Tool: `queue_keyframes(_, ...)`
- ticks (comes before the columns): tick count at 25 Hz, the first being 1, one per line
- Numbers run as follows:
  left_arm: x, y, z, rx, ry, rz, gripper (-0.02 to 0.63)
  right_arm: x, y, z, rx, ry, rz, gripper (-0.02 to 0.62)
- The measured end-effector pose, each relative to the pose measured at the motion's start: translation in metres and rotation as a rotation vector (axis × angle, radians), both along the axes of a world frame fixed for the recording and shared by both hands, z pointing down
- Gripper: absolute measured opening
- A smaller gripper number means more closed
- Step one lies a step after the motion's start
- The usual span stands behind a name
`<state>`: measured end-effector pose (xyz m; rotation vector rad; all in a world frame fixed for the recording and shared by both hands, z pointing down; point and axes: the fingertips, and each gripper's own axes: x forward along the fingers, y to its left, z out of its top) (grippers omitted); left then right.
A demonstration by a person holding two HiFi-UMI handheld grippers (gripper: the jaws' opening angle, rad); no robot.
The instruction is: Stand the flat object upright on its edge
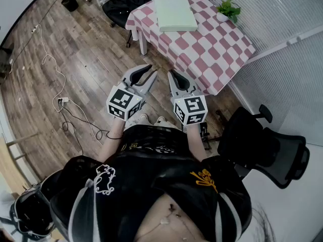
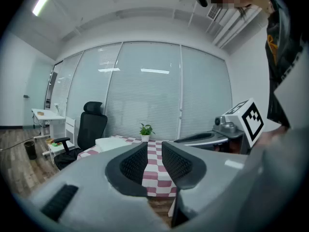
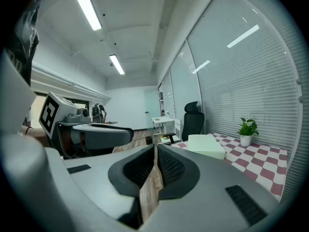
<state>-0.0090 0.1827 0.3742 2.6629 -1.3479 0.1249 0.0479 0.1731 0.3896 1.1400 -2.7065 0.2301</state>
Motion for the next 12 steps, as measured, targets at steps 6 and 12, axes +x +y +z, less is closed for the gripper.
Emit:
queue_keyframes(6, -0.0045, -0.0003, 0.0024, -0.011, 0.01, -0.003, 0.101, -0.0026, 0.0001, 0.0004, -0.006, 0.001, 0.004, 0.029)
queue_keyframes(12, -0.0087, 0.0019, 0.0032, -0.015, 0.01, 0.009, 0.101, -0.0062, 0.0008, 0.0033, -0.035, -0.022, 0.023, 0.029)
